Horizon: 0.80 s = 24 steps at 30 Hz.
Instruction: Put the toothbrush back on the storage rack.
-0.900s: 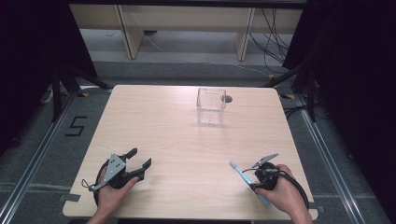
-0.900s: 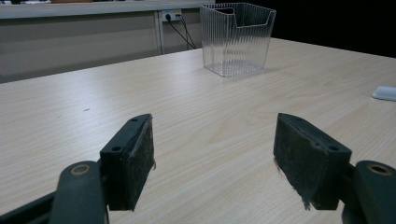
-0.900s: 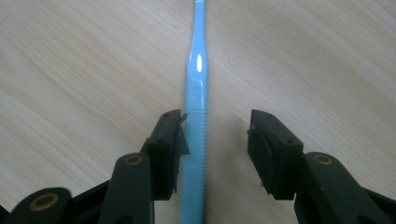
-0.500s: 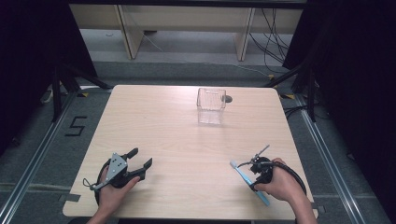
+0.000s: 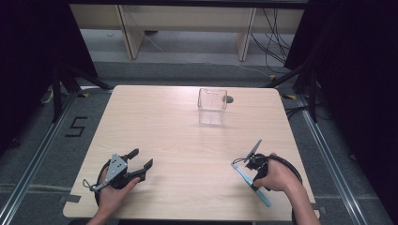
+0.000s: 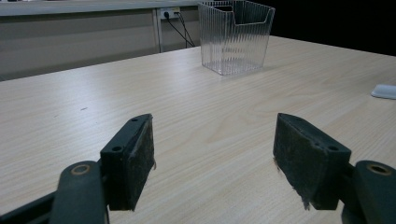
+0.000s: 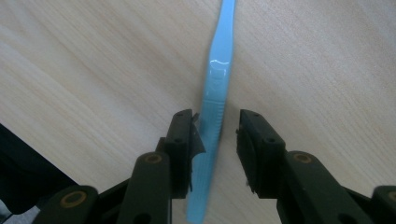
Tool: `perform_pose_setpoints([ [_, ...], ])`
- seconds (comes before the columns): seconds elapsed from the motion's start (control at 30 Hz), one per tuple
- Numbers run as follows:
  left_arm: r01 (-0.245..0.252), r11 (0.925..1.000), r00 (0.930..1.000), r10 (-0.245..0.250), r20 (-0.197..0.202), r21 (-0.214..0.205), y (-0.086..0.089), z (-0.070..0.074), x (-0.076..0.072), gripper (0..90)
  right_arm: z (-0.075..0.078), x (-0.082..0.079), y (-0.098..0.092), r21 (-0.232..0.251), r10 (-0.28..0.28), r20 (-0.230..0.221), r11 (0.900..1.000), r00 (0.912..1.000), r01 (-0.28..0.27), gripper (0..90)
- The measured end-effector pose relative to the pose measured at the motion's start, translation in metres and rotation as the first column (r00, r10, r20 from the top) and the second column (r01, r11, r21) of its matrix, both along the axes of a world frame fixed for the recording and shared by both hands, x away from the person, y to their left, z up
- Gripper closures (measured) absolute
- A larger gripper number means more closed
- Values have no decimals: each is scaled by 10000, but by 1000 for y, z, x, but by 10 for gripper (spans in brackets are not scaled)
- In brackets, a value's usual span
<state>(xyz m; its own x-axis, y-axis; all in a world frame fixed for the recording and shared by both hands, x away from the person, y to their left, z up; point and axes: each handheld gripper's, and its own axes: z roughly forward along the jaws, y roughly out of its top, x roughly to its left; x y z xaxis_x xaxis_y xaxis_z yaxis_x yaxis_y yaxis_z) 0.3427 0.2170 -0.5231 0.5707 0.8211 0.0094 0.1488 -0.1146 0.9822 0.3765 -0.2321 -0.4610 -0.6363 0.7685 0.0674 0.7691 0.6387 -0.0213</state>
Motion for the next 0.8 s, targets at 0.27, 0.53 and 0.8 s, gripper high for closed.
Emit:
perform_pose_setpoints([
  [0.27, 6, 10000, 10000, -6, 33, 46, -1, 0, 0, 288, -5, 7, 3, -422, -79, -277, 9991, 9996, 68, 675],
  [0.53, 25, 10000, 10000, -25, 36, 14, 0, 0, 0, 288, -5, 8, 9, -276, 8, -124, 9996, 9999, -12, 692],
  [0.8, 38, 10000, 10000, -38, 41, 20, 0, 0, -1, 288, -13, 12, 13, -460, 516, -170, 9976, 9985, -523, 757],
])
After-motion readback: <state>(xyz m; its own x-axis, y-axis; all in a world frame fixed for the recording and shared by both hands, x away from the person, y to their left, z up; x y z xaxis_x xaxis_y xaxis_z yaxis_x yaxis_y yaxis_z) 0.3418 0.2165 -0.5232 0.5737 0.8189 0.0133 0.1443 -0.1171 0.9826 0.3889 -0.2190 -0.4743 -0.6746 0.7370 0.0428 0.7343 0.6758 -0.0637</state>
